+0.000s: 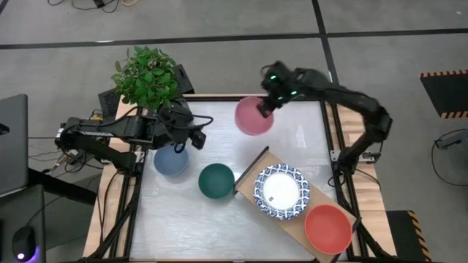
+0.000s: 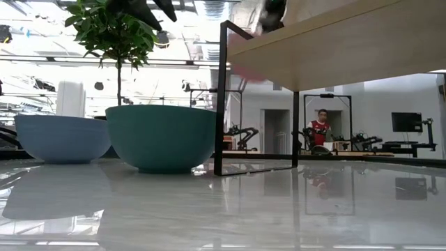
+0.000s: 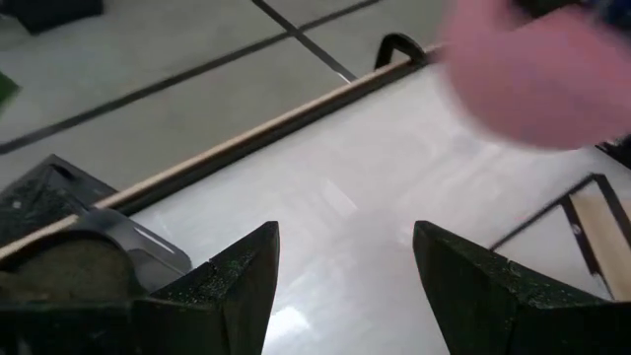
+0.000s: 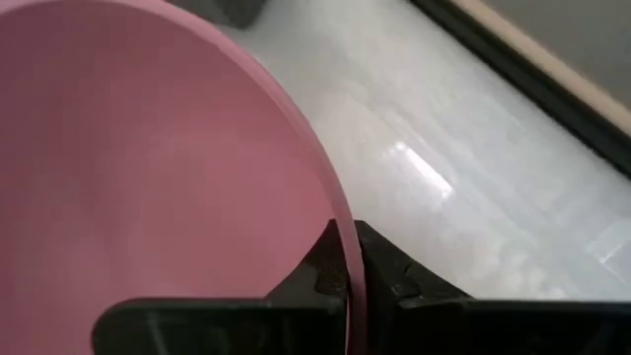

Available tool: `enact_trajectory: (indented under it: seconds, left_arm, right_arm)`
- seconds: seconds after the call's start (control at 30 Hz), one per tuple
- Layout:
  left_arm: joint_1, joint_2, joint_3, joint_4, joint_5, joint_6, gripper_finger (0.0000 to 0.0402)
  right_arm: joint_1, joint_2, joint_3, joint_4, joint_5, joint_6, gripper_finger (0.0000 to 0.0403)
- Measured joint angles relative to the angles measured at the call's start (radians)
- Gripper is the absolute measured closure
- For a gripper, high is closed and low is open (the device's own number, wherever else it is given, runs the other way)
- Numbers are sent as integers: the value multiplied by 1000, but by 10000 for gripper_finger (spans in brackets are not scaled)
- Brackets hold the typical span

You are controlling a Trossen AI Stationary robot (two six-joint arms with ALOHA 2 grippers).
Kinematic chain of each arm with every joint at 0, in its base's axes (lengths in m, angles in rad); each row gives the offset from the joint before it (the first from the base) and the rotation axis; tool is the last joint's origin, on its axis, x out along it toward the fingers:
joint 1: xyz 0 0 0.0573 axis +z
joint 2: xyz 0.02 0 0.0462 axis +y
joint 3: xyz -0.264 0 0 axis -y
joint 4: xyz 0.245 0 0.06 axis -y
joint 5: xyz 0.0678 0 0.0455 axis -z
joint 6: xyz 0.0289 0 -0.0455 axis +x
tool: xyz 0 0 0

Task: Place and stack bowls onto a shelf
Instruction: Stack the pink bowl on top of the orange bowl on the shelf

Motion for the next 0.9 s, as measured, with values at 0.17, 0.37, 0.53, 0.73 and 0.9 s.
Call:
enact_trajectory:
  seconds: [0.17, 0.37, 0.53, 0.73, 0.9]
  left_arm:
    - [0, 0, 0, 0, -57, 7, 183]
    - [4, 0, 0, 0, -74, 75, 183]
    - [34, 0, 0, 0, -93, 110, 183]
    - [112, 0, 0, 2, -105, 145, 183]
    - [176, 0, 0, 3, -105, 145, 183]
  right_arm:
    - [78, -167, 62, -188, -4, 34, 378]
    - [297, -352, 63, -366, -6, 275, 377]
    - [558, -436, 63, -412, 31, 580, 377]
    - [864, -427, 63, -445, 142, 874, 377]
    - [1077, -371, 63, -458, 154, 1050, 377]
